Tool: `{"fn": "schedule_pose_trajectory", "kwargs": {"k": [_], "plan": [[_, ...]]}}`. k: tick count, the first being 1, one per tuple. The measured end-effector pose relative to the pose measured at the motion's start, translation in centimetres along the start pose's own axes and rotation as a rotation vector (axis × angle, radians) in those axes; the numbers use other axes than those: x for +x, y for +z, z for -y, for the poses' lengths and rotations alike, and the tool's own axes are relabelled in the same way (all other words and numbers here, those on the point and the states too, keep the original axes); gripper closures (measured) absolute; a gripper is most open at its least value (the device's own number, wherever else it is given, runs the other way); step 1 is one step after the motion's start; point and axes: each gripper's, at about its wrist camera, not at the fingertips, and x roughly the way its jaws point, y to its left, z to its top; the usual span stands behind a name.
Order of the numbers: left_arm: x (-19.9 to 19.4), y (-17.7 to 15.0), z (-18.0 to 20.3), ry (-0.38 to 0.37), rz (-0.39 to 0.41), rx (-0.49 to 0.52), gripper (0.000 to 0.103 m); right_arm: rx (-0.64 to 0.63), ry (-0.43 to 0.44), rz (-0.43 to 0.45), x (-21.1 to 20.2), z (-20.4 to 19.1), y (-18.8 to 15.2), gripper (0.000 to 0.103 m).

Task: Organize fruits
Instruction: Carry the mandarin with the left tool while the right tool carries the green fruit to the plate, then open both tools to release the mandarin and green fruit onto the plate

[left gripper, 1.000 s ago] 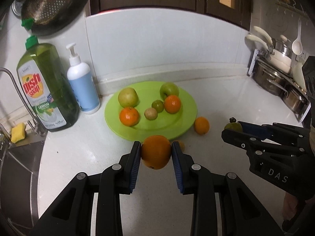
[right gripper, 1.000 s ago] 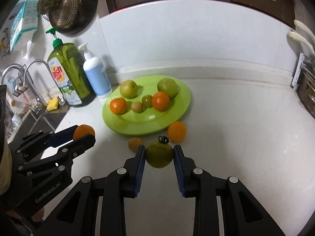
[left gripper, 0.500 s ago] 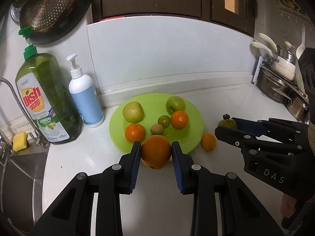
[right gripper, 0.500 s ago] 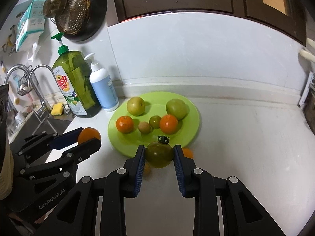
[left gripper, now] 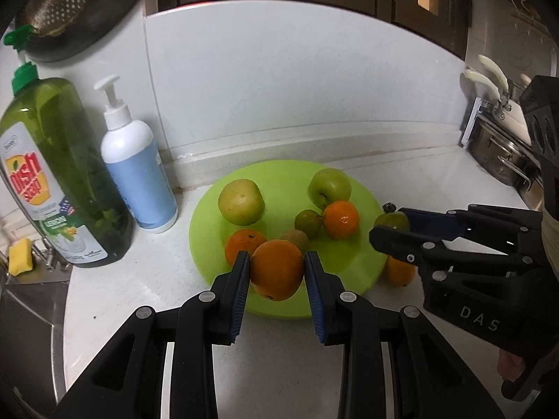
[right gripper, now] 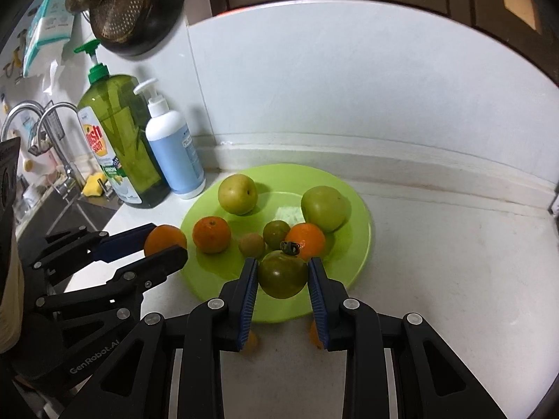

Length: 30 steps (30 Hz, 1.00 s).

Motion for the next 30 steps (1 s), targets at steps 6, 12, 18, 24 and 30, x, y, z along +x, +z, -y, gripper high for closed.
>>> {"fn": "schedule_pose_trajectory", "kwargs": {"k": [6,12,18,24,30], "plan": [[2.0,-0.2,-0.1,-0.014,-0.032,0.007,0.071,0.008,0.017,-0.051,2.4,0.4,-0.3,0.073],[3.6,-0.1,0.0,-0.025,-0.054,0.011,0.071,0.008,0.020,-0.075,3.7,0.6,-0.3,0.073],[4.5,-0.4,0.1,-0.039,-0.073,0.017,0.071,0.016,0.024,-0.091,4.5,0.9,-0.3,0.073],[4.7,-0.4,0.1,-0.028,-0.063,0.016,0.070,0.018,0.029,-0.098,4.8,0.9,-0.3,0.073],[3.4,-0.3,-0.1,-0.009,-0.038,0.017,0.064,0.036,0.030,-0.070,3.6,1.1,-0.3,0.072]]}}
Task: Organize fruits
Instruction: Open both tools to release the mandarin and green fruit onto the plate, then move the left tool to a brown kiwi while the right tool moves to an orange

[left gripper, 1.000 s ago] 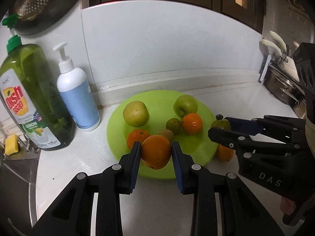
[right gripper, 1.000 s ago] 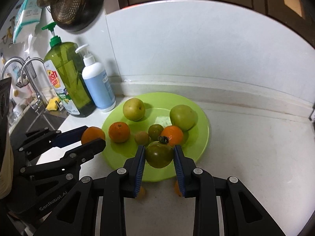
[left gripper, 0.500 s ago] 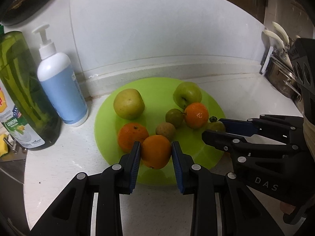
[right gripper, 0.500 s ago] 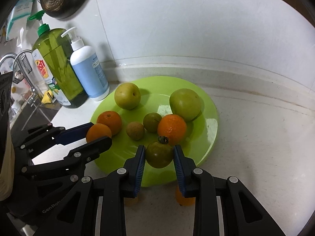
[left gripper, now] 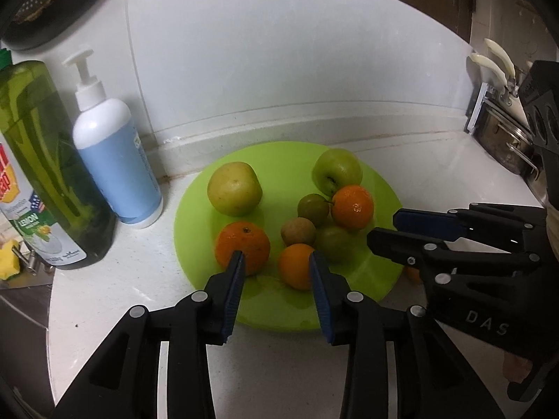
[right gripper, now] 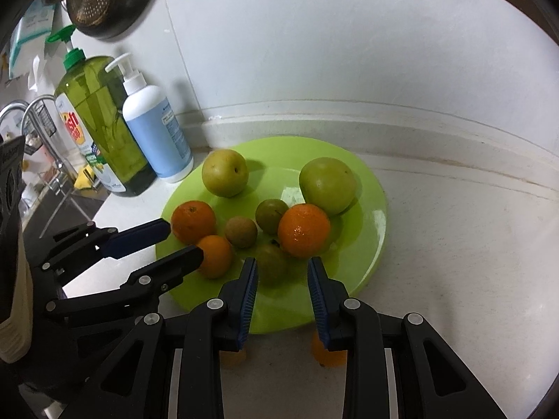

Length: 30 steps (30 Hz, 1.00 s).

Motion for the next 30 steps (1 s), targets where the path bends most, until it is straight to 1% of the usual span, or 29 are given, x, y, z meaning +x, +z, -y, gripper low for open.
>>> {"fn": "schedule_pose_trajectory", "kwargs": {"k": [4,9,12,16,18,19,21,25,30], "plan": [[-1.3,-0.1,-0.2,0.010,0.018,-0.003,0.061,0.013,-0.003,0.024,-1.4,0.0,-0.3,0.072],[-3.5,0.1,0.4,0.021,0.058,0.004,0.055,0.024,-0.014,0.058,-3.4,0.1,-0.6,0.072],[-4.9,0.2,1.0,0.020,0.088,0.013,0.048,0.021,-0.025,0.081,-4.7,0.3,-0.7,0.067],[-6.7,0.1,1.8,0.032,0.131,0.026,0.041,0.010,-0.037,0.108,-6.3,0.4,-0.9,0.065],[-7.5,0.0,2.1,0.038,0.145,0.029,0.038,0.005,-0.040,0.119,-6.9,0.5,-1.0,0.060],[-7.6,0.0,2.3,0.040,0.147,0.028,0.037,0.002,-0.041,0.125,-7.2,0.6,-1.1,0.057],[-7.9,-0.1,2.5,0.044,0.146,0.024,0.037,-0.005,-0.047,0.130,-7.5,0.6,-1.3,0.056],[-7.8,-0.7,3.0,0.039,0.124,0.015,0.037,-0.005,-0.051,0.128,-7.7,1.0,-1.7,0.055],[-7.0,-1.8,3.9,0.025,0.097,0.031,0.038,-0.005,-0.046,0.101,-7.2,1.5,-2.7,0.055]]}}
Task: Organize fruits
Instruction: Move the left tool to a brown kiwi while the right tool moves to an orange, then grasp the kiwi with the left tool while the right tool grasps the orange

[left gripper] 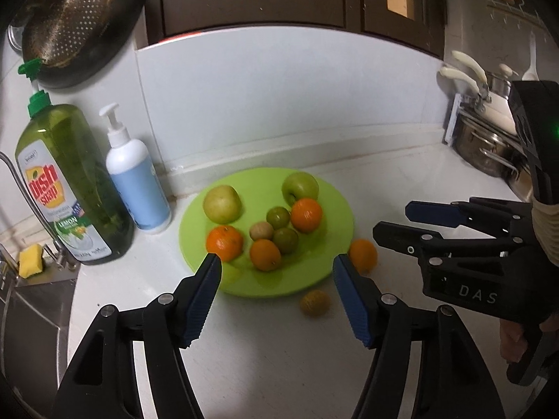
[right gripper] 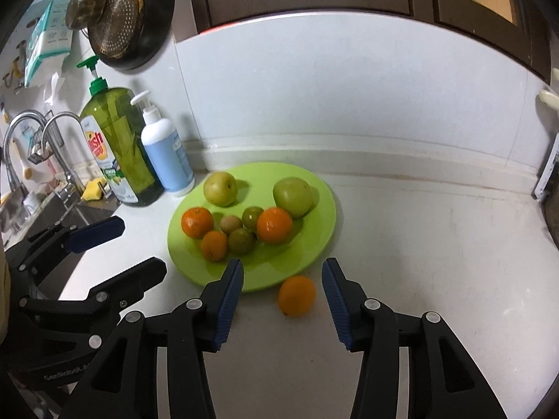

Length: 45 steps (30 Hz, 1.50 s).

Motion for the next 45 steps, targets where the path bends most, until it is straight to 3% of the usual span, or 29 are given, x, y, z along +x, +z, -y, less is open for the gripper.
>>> {"fn": "schedule_pose_trajectory", "kwargs": {"k": [13,30,37,42,45], "plan": [[2.7,-2.7,1.6,-0.043,-0.068,0.035,0.040,0.008,-0.005,-0.086,2.6,0.6,-2.3,0.055],[5.8,-3.6,1.9,-0.089,-0.159,0.021,0.060,-0.004,0.011,-0.151,6.3,1.0,-2.7,0.056],[6.5,-3.2,1.9,-0.106,-0.166,0.009,0.063,-0.001,0.009,-0.153,6.6,1.1,-2.4,0.064],[6.9,-3.3,2.0,-0.116,-0.175,0.012,0.074,0.001,0.008,-0.158,6.8,1.3,-2.4,0.067],[7.0,-3.4,1.9,-0.120,-0.177,0.008,0.074,0.002,0.006,-0.155,6.7,1.4,-2.5,0.068]]}}
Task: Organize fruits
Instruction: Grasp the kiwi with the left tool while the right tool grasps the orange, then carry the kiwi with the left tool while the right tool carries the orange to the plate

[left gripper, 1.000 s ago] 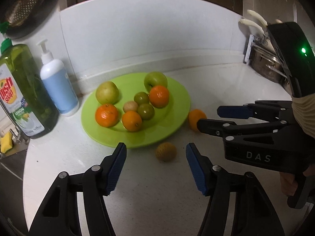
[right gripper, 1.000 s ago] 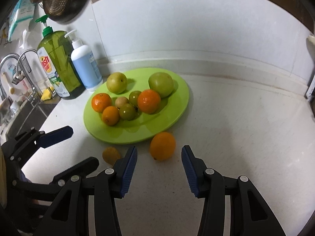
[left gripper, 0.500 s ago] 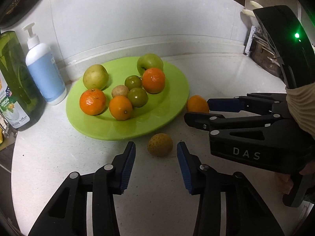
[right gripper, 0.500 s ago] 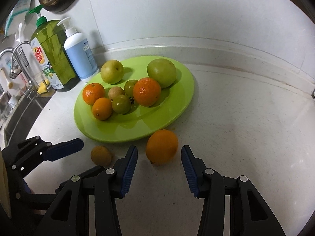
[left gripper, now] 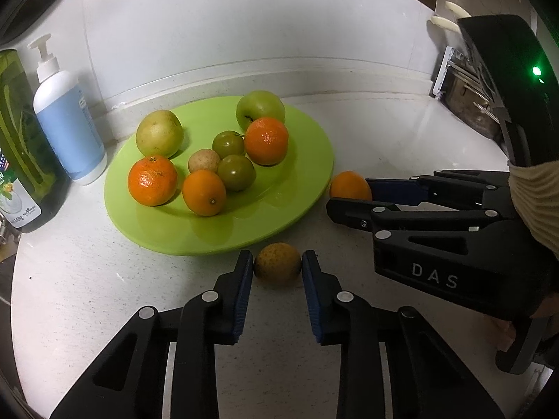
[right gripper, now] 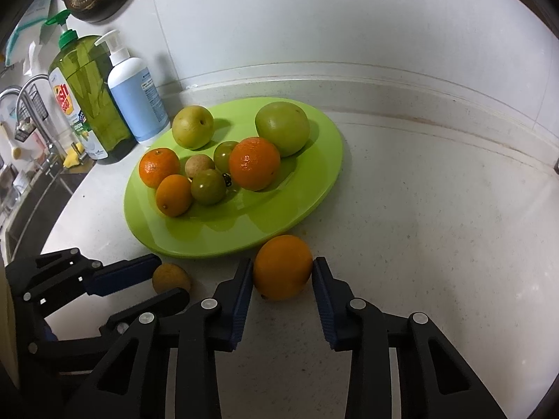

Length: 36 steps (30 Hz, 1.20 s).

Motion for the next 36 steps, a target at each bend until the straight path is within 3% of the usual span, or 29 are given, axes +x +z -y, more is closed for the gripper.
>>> {"fn": "schedule_pose_trajectory", "kwargs": {"k": [21,36], "plan": [[-5.8,0.7,-0.3,0.011,0.117,-0.037,0.074,0.017,0.004,0.071,-4.0,-1.4,-0.3,0.068],[-9.2,3.2,-1.3,0.075,0.222,-0.024,0.074,-0.014,-0.007,0.171,-7.2,-2.9,2.6,0.068]]}}
